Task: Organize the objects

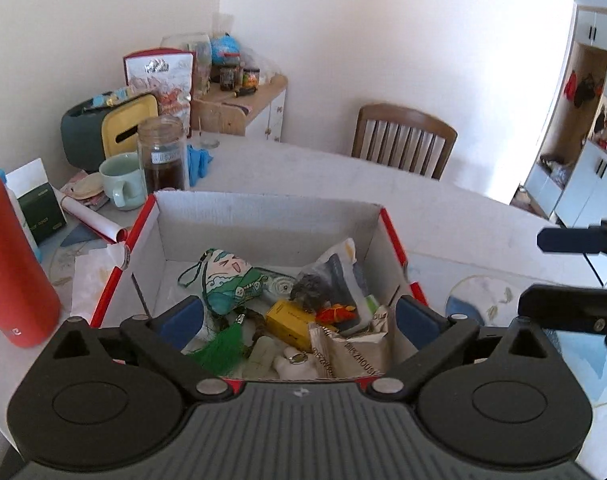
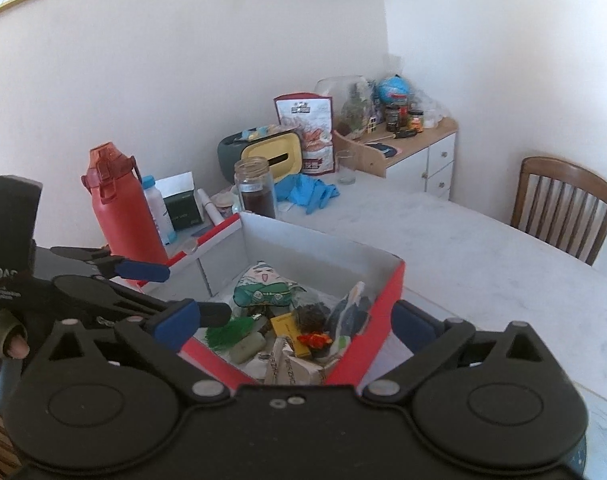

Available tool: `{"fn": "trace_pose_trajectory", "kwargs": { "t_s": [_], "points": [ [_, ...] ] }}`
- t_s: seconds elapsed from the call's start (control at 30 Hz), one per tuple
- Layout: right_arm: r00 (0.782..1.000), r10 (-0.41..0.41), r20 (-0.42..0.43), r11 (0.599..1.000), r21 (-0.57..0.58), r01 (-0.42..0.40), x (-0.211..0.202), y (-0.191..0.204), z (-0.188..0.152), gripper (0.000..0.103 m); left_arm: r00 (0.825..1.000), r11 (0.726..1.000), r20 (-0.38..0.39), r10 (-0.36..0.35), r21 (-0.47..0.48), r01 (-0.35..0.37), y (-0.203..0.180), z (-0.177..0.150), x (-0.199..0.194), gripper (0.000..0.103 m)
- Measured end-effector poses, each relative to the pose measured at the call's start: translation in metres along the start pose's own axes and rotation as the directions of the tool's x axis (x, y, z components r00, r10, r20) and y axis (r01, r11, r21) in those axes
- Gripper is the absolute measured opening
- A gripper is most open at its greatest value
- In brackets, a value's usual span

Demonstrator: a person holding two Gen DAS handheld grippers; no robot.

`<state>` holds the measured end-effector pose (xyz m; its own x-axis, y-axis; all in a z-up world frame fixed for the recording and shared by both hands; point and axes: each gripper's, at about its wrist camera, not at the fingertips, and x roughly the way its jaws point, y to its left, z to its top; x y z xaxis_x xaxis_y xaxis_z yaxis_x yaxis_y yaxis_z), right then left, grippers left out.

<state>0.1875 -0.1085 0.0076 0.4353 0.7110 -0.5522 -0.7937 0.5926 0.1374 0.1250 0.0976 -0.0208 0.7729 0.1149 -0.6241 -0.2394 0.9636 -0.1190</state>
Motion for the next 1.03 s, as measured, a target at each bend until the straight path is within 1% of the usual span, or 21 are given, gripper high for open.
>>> {"fn": "trace_pose_trajectory", "kwargs": {
  "t_s": [0.2,0.37,0.53,0.63,0.77,0.9,1.03],
  "points": [
    [0.999,-0.003,0.033,1.000,0.000,0.003,-0.017,-0.001,-0.013,0.102,0.998,1.000,0.049,0.024,0.000,-0.024,-0.012,-0.006,-0.021,0.103],
    [0.999,-0.001,0.035,1.000,0.007,0.001,-0.025,-0.003,-0.021,0.102,0.996,0.999,0.078,0.039,0.020,-0.041,-0.024,-0.014,-0.035,0.103],
    [0.999,0.004,0.032,1.000,0.023,-0.004,-0.030,-0.004,-0.030,0.102,0.992,0.996,0.094,0.080,0.030,-0.083,-0.032,-0.021,-0.042,0.103],
    [0.999,-0.006,0.037,1.000,0.023,0.005,-0.032,-0.003,-0.035,0.102,0.991,0.995,0.095,0.098,0.024,-0.101,-0.033,-0.025,-0.045,0.103],
    [0.999,-0.014,0.051,1.000,0.012,0.013,-0.036,0.000,-0.040,0.102,0.991,0.995,0.088,0.098,0.027,-0.100,-0.036,-0.029,-0.048,0.103],
    [0.999,-0.014,0.047,1.000,0.018,0.013,-0.038,-0.001,-0.043,0.102,0.990,0.993,0.089,0.106,0.033,-0.109,-0.040,-0.034,-0.049,0.103],
    [0.999,-0.027,0.038,0.999,0.020,0.027,-0.041,-0.006,-0.049,0.102,0.991,0.994,0.082,0.107,0.013,-0.109,-0.042,-0.035,-0.049,0.103]
  ]
}}
